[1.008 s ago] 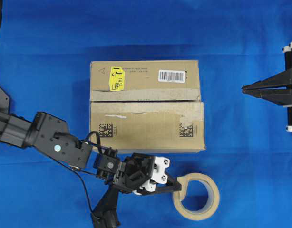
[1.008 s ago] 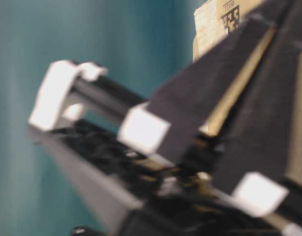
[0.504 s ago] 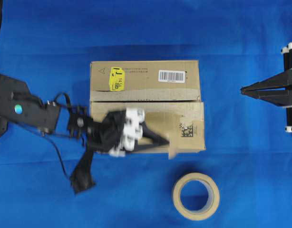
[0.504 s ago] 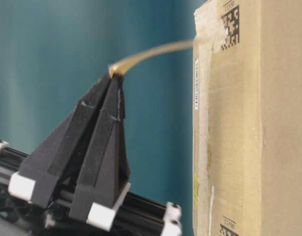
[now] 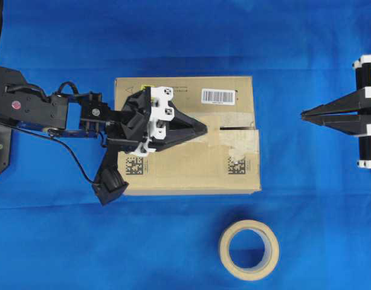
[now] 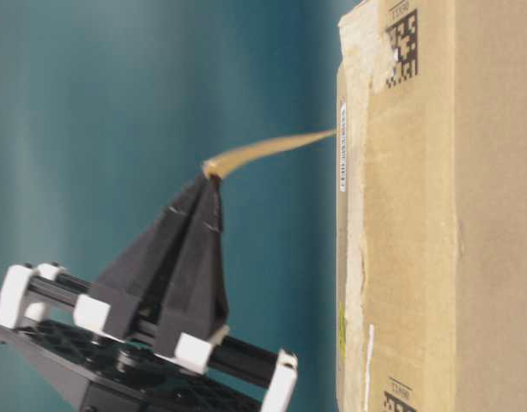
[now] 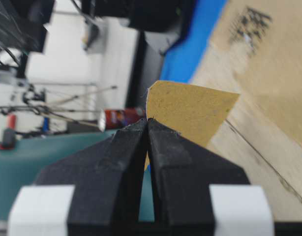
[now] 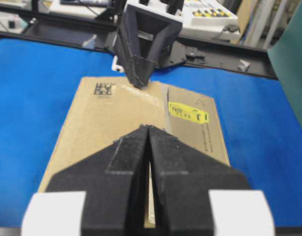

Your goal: Apply tape along the seams of the closed cardboard box to seal it securely.

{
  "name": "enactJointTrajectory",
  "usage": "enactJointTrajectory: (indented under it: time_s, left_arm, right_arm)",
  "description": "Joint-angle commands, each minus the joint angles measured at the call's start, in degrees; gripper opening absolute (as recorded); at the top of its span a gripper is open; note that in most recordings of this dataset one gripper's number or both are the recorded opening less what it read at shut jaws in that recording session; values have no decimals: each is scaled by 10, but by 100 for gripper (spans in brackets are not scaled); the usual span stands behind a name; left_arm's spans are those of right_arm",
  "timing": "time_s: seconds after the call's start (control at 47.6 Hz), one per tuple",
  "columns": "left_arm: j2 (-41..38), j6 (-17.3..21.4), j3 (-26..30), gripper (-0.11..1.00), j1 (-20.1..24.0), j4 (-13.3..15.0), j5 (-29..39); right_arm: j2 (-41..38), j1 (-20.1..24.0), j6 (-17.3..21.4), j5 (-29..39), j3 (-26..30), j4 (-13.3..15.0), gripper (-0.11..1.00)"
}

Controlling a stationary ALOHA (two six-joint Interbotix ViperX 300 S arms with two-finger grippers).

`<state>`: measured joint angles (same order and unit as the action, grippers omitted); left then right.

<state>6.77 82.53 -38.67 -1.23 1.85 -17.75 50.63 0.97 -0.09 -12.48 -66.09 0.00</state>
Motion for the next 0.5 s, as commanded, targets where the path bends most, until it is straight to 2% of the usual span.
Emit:
enactJointTrajectory:
  time_s: [0.0,0.147,0.252,0.483]
  left_arm:
    - [19,-3,-2,1,2,1,12]
    - [28,-8,-16,1,3,1,44]
    - [35,5,-25,1,4,1,79]
    - [44,7,-38,1,4,-1,120]
  right_arm:
    - [-5,-1,-1,-4,9,2,2]
    - [-8,-1,-2,-4,9,2,2]
    - [-9,-2,-2,-4,9,3,2]
    - [-15,-1,-3,-4,8,4,2]
